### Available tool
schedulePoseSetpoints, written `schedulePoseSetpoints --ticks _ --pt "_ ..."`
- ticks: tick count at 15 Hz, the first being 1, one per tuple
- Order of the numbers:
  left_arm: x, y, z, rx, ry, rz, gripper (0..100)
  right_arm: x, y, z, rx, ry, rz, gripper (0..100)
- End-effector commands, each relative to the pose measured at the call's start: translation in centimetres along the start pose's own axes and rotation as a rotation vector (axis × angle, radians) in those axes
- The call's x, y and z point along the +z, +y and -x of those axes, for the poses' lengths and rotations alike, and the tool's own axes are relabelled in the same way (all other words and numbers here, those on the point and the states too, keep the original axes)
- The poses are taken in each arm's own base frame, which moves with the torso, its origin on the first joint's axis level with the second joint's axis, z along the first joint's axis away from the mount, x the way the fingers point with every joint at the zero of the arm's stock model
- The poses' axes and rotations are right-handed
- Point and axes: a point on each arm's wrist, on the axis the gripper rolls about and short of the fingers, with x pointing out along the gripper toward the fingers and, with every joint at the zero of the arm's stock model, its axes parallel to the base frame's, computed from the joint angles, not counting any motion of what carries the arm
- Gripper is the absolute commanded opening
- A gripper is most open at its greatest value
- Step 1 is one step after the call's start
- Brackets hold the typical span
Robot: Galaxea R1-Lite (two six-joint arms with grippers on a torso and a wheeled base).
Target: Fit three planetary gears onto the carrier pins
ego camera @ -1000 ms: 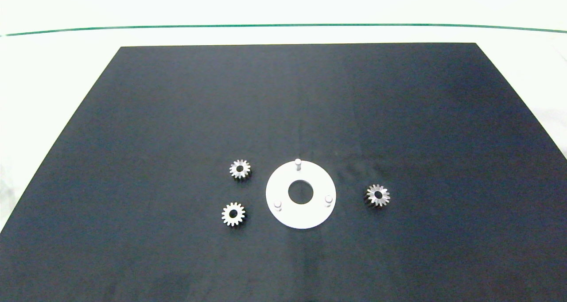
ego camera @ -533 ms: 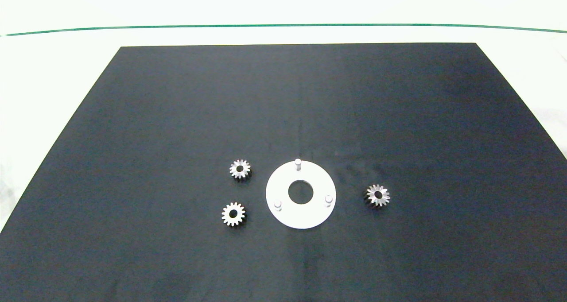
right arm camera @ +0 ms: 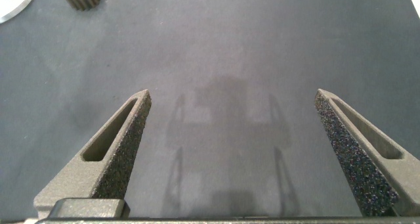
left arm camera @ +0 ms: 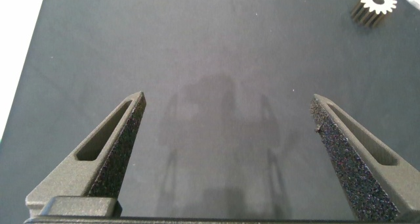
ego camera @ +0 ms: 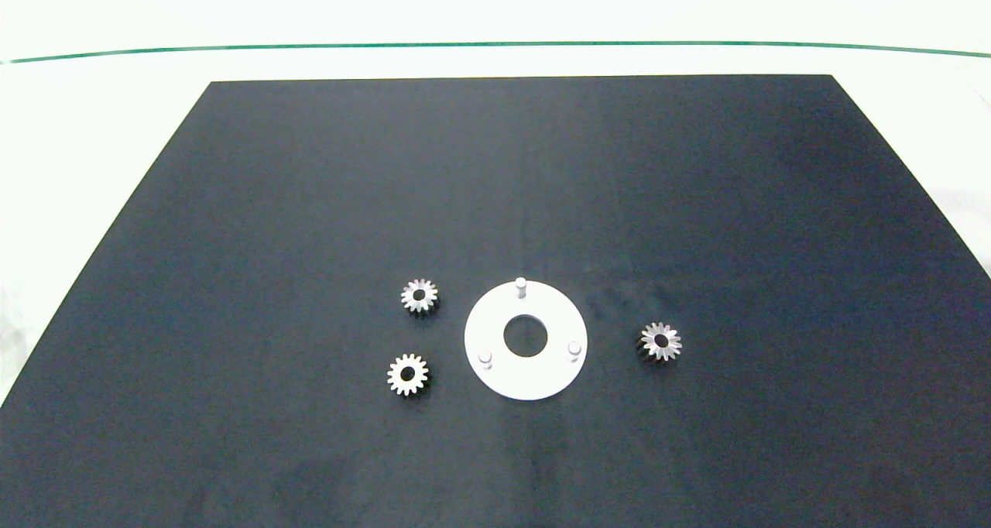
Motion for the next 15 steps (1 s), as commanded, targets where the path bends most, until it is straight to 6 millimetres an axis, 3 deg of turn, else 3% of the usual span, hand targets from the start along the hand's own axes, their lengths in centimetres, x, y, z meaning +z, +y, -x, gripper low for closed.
schedulePoseSetpoints --ticks 1,2,5,7,10,12,15 --pt "6.1 0.5 2.7 -0.073 0.077 -0.048 100 4.2 -0.3 0.7 0.072 0.007 0.007 100" --pt "8.0 0.6 2.9 -0.08 0.111 -0.086 100 6.2 -0.3 0.4 0.095 0.023 0.013 100" --pt "11.6 0.8 0.9 -0.072 0.186 -0.134 100 11.4 -0.1 -2.2 0.104 0.097 0.057 100" --pt "13.9 0.9 -2.5 -0.077 0.301 -0.137 100 14.3 0.4 -5.9 0.145 0.189 0.136 100" --pt "16.7 1.3 -5.4 -0.038 0.388 -0.126 100 16.5 2.3 -10.8 0.279 0.291 0.2 100" --pt "18.1 1.5 -5.2 -0.014 0.425 -0.117 100 17.7 4.4 -14.3 0.366 0.352 0.239 100" --pt "18.4 1.7 -4.5 0.051 0.442 -0.096 100 17.9 7.8 -17.9 0.497 0.436 0.331 100"
